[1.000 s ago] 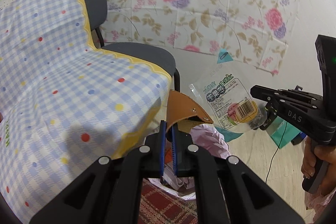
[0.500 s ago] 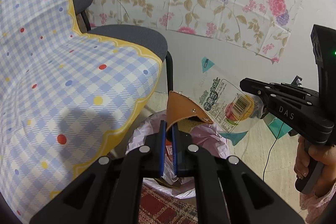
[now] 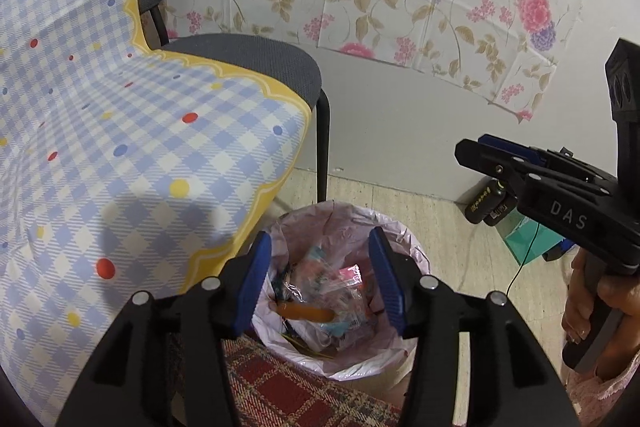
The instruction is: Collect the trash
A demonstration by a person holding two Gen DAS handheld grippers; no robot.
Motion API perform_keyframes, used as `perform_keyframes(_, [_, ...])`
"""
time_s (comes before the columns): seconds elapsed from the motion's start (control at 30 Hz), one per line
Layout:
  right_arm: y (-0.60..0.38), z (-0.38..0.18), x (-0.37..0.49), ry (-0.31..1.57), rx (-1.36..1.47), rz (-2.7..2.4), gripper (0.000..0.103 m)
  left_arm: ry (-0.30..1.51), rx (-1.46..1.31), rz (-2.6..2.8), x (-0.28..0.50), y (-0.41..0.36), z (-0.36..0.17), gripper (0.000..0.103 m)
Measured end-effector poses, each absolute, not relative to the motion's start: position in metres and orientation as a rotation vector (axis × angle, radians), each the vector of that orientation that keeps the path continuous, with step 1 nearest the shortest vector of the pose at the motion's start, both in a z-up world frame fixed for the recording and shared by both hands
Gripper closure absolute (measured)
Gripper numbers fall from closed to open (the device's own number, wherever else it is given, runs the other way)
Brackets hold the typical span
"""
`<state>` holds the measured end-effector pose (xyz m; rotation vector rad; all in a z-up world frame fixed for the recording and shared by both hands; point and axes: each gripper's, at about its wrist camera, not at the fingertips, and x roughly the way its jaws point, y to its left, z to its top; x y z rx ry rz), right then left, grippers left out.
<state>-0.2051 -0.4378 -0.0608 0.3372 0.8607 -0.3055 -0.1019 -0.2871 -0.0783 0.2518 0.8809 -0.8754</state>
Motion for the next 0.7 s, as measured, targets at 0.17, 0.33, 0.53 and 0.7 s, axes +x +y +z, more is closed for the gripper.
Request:
perform_keyframes(0.17, [-0.437,-0.051,-0.208,0.841,0.334,-0.31,0.058,0.822,0.237,-0.842,-0.104,-0.275,-0.063,0.054])
perform_keyframes(0.33, [-0.43,-0.032,-0.211,0.816,0.335,-0.3,0.033,0.776,0.214,-0.78,-0.106,-0.254,-0.044,0.047])
perform_keyframes(0.53, [-0.399,0.007,-0.203,0.766,0.267,-0.238,0.012,0.721,0.188,-0.625,-0.105,-0.209,-0.01,0.019])
perform_keyframes(0.7, [-0.37,0.035,-0.185,0.732,0.219,-0.154,0.009,0.673,0.154,-0.475,-0.103,-0.167,0.018,0.007])
